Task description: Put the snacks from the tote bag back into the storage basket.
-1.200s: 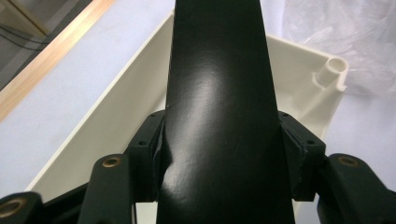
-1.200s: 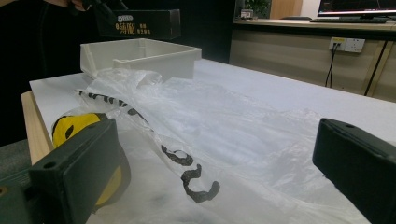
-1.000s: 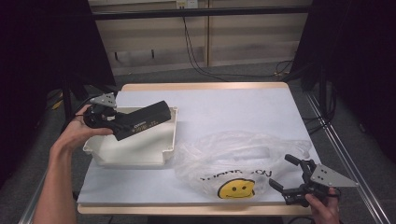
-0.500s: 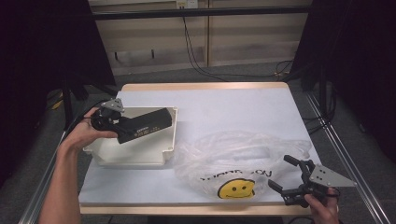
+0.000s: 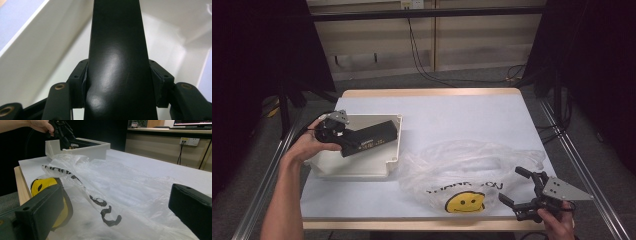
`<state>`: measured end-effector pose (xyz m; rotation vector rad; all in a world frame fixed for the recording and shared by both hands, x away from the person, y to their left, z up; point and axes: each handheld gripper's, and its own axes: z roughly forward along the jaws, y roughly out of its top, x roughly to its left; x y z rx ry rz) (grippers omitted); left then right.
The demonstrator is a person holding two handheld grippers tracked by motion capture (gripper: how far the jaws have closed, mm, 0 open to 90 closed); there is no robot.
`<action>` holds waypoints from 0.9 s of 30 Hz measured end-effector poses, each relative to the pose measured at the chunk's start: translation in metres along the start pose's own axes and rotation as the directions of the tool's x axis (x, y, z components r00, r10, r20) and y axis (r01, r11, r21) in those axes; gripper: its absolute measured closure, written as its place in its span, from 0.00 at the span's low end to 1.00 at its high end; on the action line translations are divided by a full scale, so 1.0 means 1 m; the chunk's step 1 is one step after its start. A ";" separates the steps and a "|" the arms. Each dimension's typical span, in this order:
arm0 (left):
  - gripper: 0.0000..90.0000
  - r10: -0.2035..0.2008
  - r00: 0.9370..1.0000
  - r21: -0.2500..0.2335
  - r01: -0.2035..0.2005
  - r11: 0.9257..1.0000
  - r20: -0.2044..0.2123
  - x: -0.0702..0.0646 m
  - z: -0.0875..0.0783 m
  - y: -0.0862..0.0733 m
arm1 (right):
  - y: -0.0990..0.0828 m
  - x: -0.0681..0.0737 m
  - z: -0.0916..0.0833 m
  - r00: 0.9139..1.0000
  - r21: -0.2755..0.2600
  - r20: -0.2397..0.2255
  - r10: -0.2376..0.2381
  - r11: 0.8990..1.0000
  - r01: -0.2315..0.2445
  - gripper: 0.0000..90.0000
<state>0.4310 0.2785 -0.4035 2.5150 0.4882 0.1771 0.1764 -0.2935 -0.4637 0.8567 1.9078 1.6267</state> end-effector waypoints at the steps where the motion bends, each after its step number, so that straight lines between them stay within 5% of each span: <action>1: 0.48 -0.001 1.000 0.005 0.001 1.000 -0.002 0.001 0.001 0.000 | 0.000 0.000 0.000 1.000 0.002 0.001 0.002 1.000 -0.002 0.00; 13: 0.48 0.001 1.000 0.030 -0.002 1.000 0.016 0.006 0.017 0.000 | -0.001 0.000 0.001 1.000 0.006 -0.008 0.004 1.000 -0.004 0.00; 27: 0.39 -0.063 0.996 0.099 0.069 0.993 -0.060 0.015 0.033 0.006 | -0.002 0.002 0.002 1.000 0.015 -0.024 -0.001 1.000 0.002 0.00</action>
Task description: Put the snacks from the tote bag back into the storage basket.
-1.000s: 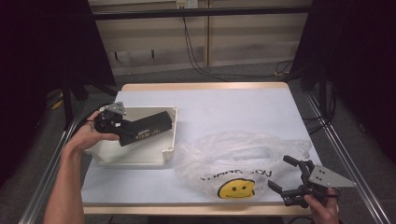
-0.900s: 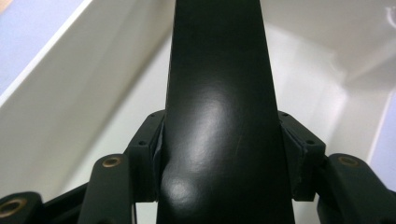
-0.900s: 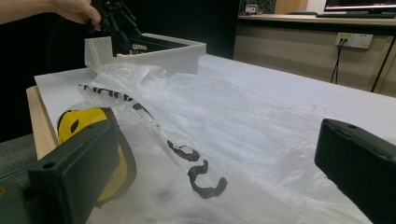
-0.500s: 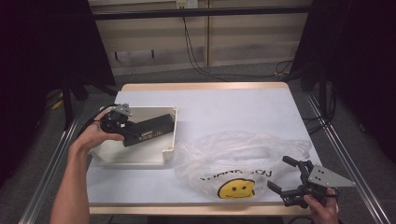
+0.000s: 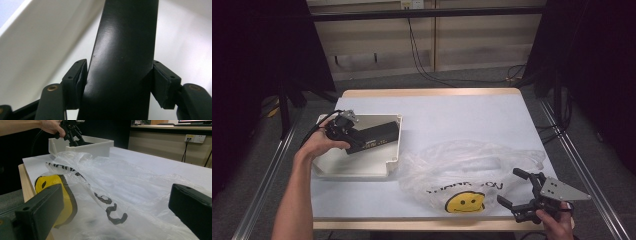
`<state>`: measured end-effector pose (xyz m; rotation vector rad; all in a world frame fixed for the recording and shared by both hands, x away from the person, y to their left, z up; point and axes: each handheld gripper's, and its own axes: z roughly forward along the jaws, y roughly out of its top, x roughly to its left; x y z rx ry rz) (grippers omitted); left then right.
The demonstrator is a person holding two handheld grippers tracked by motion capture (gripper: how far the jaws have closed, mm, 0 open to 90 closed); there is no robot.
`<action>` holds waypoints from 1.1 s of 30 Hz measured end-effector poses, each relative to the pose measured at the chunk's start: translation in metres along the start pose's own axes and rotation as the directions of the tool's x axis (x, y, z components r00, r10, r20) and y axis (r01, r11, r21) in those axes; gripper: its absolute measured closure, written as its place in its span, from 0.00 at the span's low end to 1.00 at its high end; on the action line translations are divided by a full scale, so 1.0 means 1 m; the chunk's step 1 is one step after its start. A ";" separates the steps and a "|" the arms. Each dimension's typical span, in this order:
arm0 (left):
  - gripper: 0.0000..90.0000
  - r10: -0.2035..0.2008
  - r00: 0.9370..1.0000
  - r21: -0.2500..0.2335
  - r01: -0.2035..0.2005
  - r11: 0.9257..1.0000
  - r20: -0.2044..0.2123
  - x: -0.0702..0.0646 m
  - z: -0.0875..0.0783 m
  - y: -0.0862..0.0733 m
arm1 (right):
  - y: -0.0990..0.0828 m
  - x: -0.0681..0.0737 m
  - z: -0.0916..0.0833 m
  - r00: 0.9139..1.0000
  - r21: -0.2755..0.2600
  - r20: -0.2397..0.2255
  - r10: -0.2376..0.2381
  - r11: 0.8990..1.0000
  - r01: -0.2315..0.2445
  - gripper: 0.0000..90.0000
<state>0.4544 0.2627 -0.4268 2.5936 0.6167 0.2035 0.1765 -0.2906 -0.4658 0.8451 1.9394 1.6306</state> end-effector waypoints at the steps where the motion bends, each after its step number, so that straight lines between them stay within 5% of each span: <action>1: 0.37 -0.023 1.000 0.003 0.023 1.000 -0.022 0.001 0.001 0.001 | 0.000 0.000 0.000 1.000 0.000 0.000 0.001 1.000 -0.001 0.00; 11: 0.25 -0.123 0.991 -0.020 0.122 0.992 -0.046 0.007 0.008 0.005 | 0.000 0.000 0.001 1.000 0.009 -0.004 0.001 1.000 -0.001 0.00; 14: 0.20 -0.195 0.980 -0.043 0.194 0.980 -0.035 0.010 0.013 0.005 | 0.000 0.001 0.001 1.000 0.009 -0.010 -0.002 1.000 0.002 0.00; 16: 0.19 -0.197 0.979 -0.044 0.196 0.980 -0.042 0.011 0.015 0.006 | 0.000 0.002 0.001 1.000 0.010 -0.007 -0.002 1.000 0.002 0.00; 22: 0.21 -0.145 0.987 -0.057 0.141 0.988 -0.064 0.005 0.016 0.010 | -0.001 0.001 0.001 1.000 0.015 -0.008 -0.001 1.000 0.001 0.00; 24: 0.23 -0.093 0.993 -0.035 0.091 0.995 -0.075 0.002 0.017 0.011 | -0.001 0.001 0.001 1.000 0.015 -0.008 0.000 1.000 0.000 0.00; 30: 0.32 -0.013 0.999 -0.020 0.012 1.000 -0.050 -0.001 0.014 0.009 | -0.001 0.002 0.001 1.000 0.019 -0.007 0.005 1.000 -0.005 0.00; 33: 0.32 -0.039 0.998 -0.022 0.038 0.999 -0.048 0.000 0.014 0.009 | -0.001 0.001 0.001 1.000 0.015 -0.007 0.002 1.000 -0.001 0.00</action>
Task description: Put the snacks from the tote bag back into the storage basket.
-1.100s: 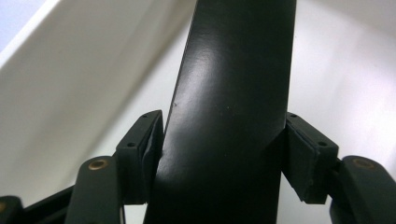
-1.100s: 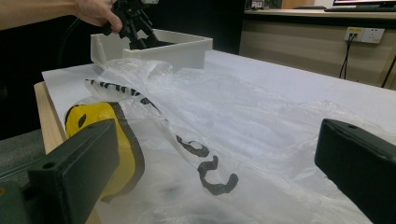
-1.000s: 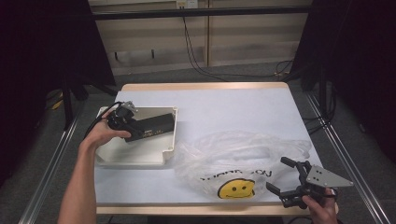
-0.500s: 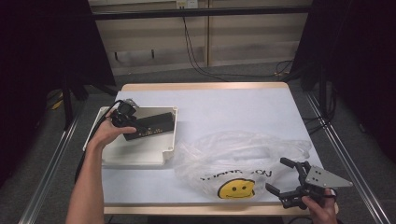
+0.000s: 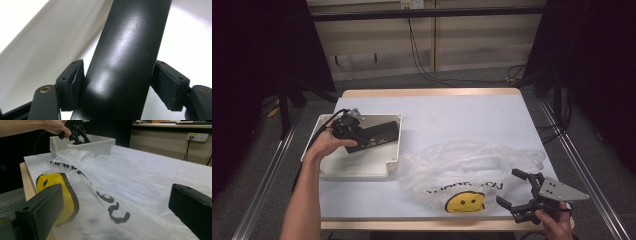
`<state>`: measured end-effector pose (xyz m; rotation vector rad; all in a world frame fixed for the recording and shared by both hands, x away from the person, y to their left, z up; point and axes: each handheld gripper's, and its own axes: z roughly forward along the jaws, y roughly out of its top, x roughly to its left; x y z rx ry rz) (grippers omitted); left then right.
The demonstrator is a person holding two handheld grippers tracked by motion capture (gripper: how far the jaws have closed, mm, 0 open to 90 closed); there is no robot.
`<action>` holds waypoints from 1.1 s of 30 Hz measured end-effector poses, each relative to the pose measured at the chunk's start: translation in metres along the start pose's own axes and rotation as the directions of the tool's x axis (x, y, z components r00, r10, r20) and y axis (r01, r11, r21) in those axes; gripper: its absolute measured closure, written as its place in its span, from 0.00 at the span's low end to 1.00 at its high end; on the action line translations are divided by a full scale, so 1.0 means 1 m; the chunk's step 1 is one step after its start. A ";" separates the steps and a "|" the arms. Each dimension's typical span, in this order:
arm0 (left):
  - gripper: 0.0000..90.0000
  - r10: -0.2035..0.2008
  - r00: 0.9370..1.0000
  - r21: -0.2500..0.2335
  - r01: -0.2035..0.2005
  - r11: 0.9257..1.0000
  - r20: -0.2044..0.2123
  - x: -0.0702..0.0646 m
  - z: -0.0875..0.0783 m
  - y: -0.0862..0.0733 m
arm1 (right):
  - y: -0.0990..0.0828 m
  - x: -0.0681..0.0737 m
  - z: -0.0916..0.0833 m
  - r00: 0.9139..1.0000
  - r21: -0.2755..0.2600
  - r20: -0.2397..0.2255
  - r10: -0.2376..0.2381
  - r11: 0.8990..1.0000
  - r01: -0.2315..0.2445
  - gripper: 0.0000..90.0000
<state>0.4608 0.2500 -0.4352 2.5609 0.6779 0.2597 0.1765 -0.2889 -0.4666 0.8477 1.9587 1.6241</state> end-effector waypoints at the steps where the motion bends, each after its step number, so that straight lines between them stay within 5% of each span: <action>1: 0.30 -0.006 1.000 0.005 0.006 1.000 -0.001 0.001 0.000 0.000 | 0.000 0.000 0.000 1.000 0.000 -0.001 0.000 1.000 0.000 0.00; 2: 0.29 -0.030 1.000 -0.009 0.030 1.000 -0.005 -0.001 0.002 0.000 | 0.000 0.000 0.000 1.000 0.002 0.000 0.001 1.000 -0.001 0.00; 7: 0.24 -0.024 1.000 0.010 0.024 1.000 -0.001 0.001 -0.003 0.000 | 0.000 0.000 0.000 1.000 -0.003 -0.004 0.000 1.000 0.000 0.00; 9: 0.21 -0.097 0.995 -0.053 0.097 0.994 -0.007 -0.003 -0.004 -0.001 | 0.000 0.000 -0.001 1.000 0.001 -0.003 0.003 1.000 -0.003 0.00; 10: 0.20 -0.047 0.999 -0.029 0.047 0.998 -0.004 0.000 -0.008 0.000 | 0.000 0.000 -0.001 1.000 -0.002 0.000 0.004 1.000 -0.004 0.00; 12: 0.18 -0.073 0.997 -0.054 0.072 0.996 -0.009 -0.002 -0.011 -0.001 | 0.000 0.000 -0.002 1.000 -0.004 0.003 0.003 1.000 -0.003 0.00; 18: 0.15 -0.203 0.976 -0.135 0.192 0.972 -0.078 -0.002 -0.025 -0.009 | 0.001 -0.001 -0.002 1.000 -0.009 0.006 -0.002 1.000 0.002 0.00; 21: 0.22 -0.240 0.968 -0.182 0.223 0.958 -0.079 -0.005 -0.034 -0.015 | 0.001 -0.002 -0.002 1.000 -0.012 0.007 -0.002 1.000 0.002 0.00; 26: 0.39 -0.242 0.964 -0.217 0.215 0.952 -0.110 -0.012 -0.046 -0.024 | 0.001 -0.001 -0.002 1.000 -0.004 0.009 0.000 1.000 0.001 0.00; 33: 0.73 -0.195 0.976 -0.252 0.165 0.953 -0.098 -0.029 -0.057 -0.032 | 0.001 -0.001 -0.001 1.000 -0.006 0.007 0.003 1.000 -0.003 0.00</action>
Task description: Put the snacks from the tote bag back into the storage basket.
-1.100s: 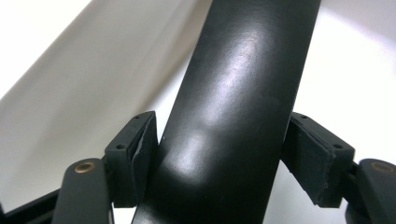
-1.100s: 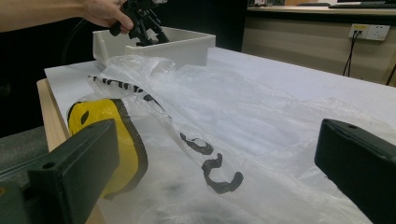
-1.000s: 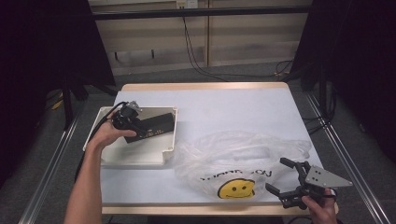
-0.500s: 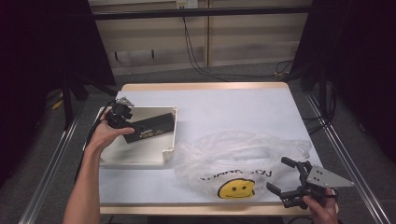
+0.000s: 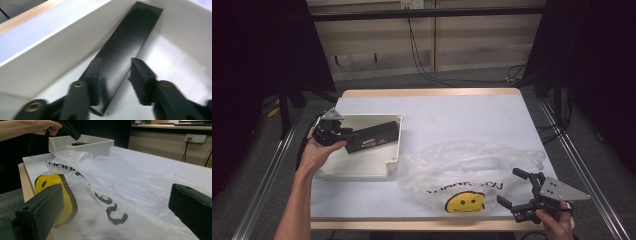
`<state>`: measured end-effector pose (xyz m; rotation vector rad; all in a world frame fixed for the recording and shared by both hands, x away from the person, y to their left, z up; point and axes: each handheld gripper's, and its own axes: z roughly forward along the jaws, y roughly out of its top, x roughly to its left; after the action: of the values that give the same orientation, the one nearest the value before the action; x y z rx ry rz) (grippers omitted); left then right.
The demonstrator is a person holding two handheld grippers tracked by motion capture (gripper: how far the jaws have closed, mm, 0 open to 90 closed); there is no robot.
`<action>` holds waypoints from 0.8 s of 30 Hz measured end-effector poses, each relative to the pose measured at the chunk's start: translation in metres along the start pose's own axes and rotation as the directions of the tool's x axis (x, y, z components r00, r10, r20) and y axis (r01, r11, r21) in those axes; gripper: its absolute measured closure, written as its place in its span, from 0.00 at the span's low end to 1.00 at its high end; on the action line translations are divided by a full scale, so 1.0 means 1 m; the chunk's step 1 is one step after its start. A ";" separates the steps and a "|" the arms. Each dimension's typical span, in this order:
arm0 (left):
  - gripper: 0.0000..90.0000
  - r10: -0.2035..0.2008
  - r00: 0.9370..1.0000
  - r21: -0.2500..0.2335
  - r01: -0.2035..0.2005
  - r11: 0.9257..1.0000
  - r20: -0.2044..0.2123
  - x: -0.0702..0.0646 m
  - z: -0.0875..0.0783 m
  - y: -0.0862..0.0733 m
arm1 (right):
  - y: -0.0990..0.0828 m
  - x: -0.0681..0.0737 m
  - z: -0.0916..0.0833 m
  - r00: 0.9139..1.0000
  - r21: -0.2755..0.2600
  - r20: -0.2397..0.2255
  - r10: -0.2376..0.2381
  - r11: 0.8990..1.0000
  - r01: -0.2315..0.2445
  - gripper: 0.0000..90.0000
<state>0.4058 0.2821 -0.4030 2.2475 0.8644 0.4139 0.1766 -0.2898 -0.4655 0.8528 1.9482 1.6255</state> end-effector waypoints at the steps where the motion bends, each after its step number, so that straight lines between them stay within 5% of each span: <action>1: 0.77 0.004 1.000 -0.008 -0.004 1.000 0.010 -0.002 -0.002 -0.001 | 0.000 0.000 0.000 1.000 0.001 0.003 0.000 1.000 0.000 0.00; 8: 0.92 0.013 1.000 -0.021 -0.013 1.000 0.018 -0.015 -0.010 -0.015 | 0.000 0.000 0.000 1.000 -0.003 -0.001 -0.001 1.000 0.001 0.00; 13: 0.95 0.024 0.999 0.014 -0.024 1.000 0.023 -0.022 -0.003 -0.027 | 0.000 0.000 0.001 1.000 0.002 -0.002 0.000 1.000 0.000 0.00; 19: 0.97 -0.010 1.000 0.036 0.011 0.999 -0.018 -0.027 0.006 -0.040 | 0.000 -0.001 0.000 1.000 -0.005 0.012 -0.002 1.000 0.002 0.00; 24: 0.97 -0.052 0.999 0.041 0.052 0.998 -0.007 -0.021 0.010 -0.049 | 0.000 -0.001 -0.001 1.000 -0.010 0.009 -0.004 1.000 0.004 0.00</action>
<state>0.3724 0.2898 -0.4453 2.2565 0.9407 0.3827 0.1765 -0.2907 -0.4652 0.8505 1.9334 1.6248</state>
